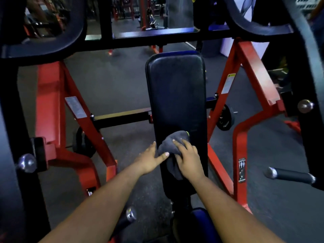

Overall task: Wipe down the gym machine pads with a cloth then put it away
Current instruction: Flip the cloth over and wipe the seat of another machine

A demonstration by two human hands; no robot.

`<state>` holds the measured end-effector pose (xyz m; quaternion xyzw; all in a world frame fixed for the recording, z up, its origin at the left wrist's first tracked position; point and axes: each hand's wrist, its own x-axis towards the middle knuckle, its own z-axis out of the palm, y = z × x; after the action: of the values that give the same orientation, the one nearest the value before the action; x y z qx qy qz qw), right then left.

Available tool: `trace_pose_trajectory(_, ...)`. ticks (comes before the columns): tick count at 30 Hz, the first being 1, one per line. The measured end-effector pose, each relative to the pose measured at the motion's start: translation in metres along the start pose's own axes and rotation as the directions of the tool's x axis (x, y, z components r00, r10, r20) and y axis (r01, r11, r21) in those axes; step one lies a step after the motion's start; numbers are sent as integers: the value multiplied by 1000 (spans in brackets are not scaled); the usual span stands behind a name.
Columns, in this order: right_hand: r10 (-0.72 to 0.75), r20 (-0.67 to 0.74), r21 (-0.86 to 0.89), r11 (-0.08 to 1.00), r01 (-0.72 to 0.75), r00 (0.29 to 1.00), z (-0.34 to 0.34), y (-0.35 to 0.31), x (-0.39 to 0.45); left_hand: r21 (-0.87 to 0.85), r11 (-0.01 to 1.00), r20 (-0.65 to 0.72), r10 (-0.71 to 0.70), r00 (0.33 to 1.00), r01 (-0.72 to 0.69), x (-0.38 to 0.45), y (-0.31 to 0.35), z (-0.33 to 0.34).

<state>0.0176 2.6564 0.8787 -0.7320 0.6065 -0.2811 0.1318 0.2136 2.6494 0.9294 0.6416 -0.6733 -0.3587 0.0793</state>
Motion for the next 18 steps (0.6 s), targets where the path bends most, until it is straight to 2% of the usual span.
trace_pose_trajectory(3, 51, -119, 112, 993, -37, 992, -21, -13, -26, -325, 942, 45, 107, 993, -87, -21, 16, 14)
trace_pose_trajectory(5, 51, -154, 114, 993, -34, 987, -34, -19, -44, -432, 890, 51, 184, 982, -145, -33, 26, 23)
trace_pose_trajectory(11, 137, -269, 46, 991, -129, 953, -83, -16, -101, -500, 811, -71, 312, 947, -304, -63, 70, 43)
trace_pose_trajectory(14, 176, -318, 7, 983, -183, 932, -114, -11, -129, -485, 814, -74, 326, 942, -320, -83, 95, 61)
trace_pose_trajectory(18, 198, -391, -34, 973, -229, 899, -150, -2, -156, -397, 817, -166, 385, 908, -419, -107, 134, 79)
